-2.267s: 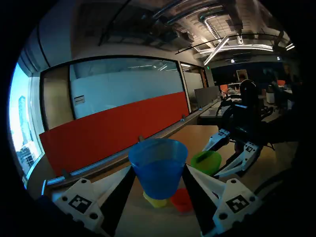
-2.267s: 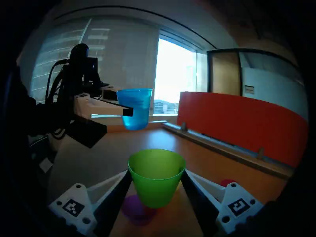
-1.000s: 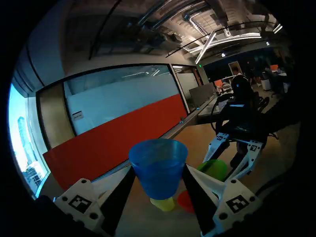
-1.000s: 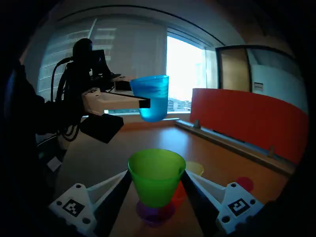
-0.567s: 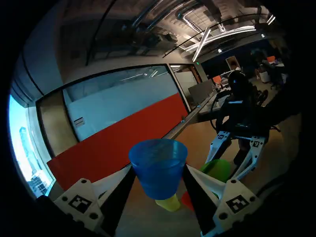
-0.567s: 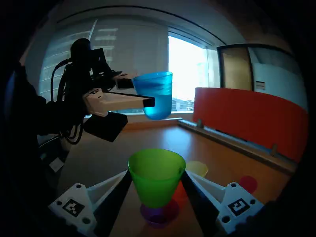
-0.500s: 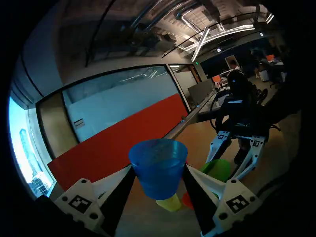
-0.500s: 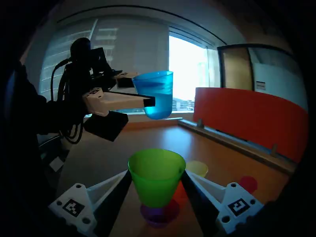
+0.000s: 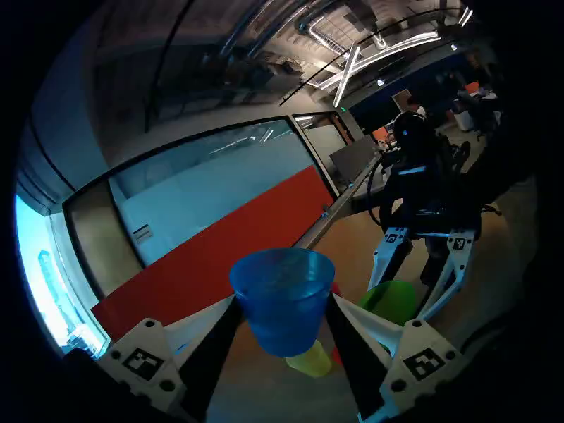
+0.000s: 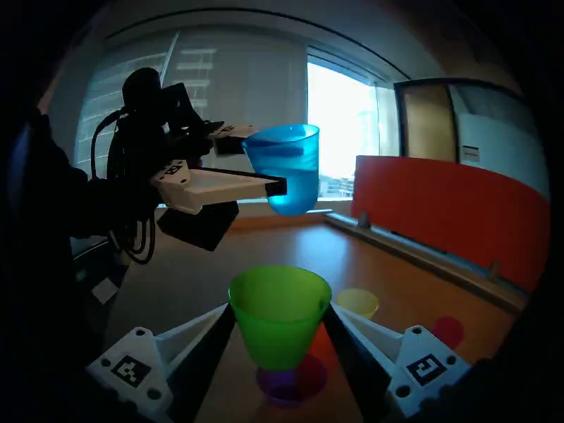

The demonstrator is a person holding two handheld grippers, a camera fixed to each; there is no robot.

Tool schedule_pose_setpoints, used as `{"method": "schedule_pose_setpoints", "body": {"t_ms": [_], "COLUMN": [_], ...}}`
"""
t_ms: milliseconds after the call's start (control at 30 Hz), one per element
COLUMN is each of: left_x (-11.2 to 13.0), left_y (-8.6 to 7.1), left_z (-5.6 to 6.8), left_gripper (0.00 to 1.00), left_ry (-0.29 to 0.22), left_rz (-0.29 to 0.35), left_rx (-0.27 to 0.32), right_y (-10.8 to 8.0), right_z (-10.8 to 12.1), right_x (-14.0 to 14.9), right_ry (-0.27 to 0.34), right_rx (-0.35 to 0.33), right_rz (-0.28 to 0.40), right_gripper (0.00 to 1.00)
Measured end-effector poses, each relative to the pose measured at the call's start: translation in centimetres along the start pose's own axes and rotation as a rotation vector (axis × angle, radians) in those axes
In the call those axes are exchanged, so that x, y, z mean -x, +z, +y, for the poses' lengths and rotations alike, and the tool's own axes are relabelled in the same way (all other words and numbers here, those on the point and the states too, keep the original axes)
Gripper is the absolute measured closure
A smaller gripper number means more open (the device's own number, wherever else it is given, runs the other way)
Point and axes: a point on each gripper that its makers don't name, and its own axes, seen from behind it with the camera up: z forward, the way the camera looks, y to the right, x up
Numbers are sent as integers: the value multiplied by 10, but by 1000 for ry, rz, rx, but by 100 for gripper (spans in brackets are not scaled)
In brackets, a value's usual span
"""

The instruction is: Pour water

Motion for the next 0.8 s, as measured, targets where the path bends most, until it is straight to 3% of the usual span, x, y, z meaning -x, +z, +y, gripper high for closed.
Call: {"method": "schedule_pose_setpoints", "body": {"t_ms": [800], "left_x": [-7], "left_y": [-3], "left_z": [-2], "left_gripper": [20], "left_ry": [109], "left_rz": [11], "left_rx": [-27], "right_y": [3], "right_z": [-10], "right_x": [-7], "right_ry": [9], "right_rx": [-27], "right_rz": [17], "right_gripper": [10]}}
